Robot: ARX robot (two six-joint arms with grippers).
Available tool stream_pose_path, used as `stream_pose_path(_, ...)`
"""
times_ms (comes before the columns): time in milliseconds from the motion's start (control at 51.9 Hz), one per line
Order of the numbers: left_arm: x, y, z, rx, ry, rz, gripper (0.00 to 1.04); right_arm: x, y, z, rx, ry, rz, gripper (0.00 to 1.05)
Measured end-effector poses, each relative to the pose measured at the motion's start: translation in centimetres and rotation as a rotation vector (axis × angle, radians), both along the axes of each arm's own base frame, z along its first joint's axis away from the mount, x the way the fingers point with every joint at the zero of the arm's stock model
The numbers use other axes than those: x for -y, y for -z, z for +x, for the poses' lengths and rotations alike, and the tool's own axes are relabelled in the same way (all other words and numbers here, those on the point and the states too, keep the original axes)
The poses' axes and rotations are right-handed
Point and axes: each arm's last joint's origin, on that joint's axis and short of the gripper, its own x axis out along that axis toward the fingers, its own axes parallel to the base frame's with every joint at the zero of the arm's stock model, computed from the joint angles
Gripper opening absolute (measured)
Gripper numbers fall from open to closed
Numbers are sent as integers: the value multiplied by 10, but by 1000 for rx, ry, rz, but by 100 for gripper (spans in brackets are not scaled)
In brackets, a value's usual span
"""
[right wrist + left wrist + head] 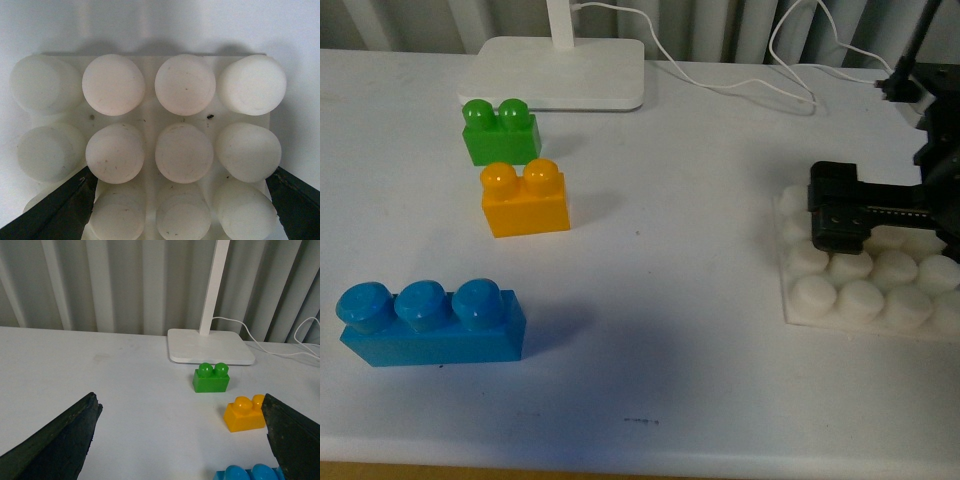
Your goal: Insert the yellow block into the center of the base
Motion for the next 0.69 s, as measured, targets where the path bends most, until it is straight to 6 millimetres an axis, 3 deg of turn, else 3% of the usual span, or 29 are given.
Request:
stream_pose_path(366, 0, 0, 0, 0, 0, 0, 98, -42, -2, 7, -17, -19, 25, 96)
stream_pose_path(694, 0, 0, 0, 0, 0, 0, 98, -62, -4, 10, -21, -26, 28, 96)
